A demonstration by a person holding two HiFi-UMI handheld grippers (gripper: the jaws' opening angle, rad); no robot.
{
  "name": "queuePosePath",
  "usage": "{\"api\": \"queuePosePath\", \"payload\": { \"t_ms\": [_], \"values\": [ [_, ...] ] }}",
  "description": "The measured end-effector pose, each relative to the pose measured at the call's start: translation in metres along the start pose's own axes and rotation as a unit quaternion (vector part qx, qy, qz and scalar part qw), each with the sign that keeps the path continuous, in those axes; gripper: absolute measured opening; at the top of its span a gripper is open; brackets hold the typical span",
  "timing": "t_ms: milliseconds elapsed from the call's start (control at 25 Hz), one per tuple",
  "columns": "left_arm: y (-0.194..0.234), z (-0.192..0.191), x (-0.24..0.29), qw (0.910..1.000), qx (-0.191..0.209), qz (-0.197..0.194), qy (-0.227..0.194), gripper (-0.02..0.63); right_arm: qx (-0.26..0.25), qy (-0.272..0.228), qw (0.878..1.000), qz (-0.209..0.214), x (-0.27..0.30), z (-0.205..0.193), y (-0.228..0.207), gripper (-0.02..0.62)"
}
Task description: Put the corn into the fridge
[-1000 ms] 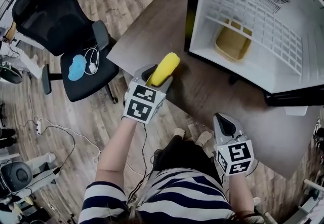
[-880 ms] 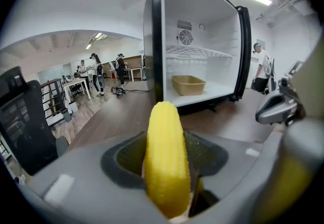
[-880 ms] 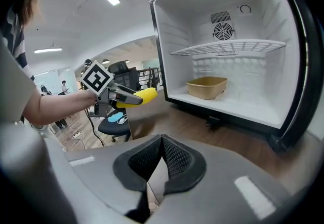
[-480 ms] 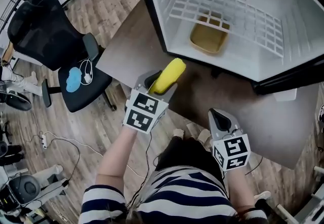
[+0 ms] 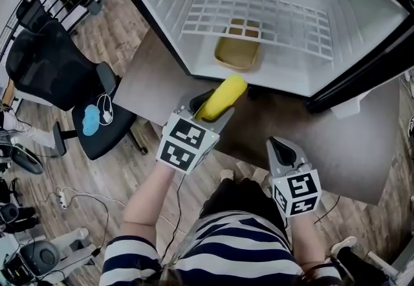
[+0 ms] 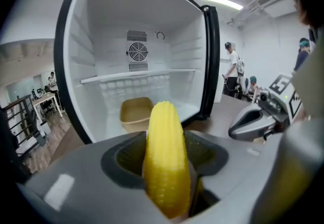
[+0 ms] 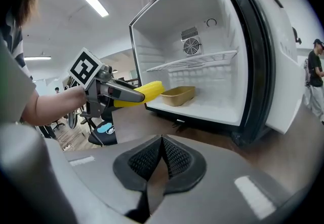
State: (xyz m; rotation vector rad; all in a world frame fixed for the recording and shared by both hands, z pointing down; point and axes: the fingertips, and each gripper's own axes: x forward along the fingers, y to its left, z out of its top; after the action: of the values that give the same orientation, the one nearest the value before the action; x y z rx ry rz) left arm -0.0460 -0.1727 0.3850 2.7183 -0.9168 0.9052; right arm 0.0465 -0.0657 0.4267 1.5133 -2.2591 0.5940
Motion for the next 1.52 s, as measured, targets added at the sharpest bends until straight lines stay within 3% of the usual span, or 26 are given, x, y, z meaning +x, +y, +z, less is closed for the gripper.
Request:
{"api": "queuePosePath", "payload": {
  "t_ms": [600,1160,1520],
  "values": [
    [-0.034,0.100,0.001,0.9968,0.032,-0.057,-0.046,0.000,0.017,-0.041,0.999,-0.027,-0.021,0.032,-0.035,-0.009],
    [-0.003,0.167,0.014,0.9938,0.065,-0.015,-0.089,0.000,0.001,-0.079,0.996,-0.037,-0.016,0.080,-0.060,-0.009],
    [0.027,0.194,0.027,0.9921,0.086,0.024,-0.088,0.000,-0.012,-0.094,0.995,-0.041,-0.009,0.099,-0.069,-0.009]
  ]
}}
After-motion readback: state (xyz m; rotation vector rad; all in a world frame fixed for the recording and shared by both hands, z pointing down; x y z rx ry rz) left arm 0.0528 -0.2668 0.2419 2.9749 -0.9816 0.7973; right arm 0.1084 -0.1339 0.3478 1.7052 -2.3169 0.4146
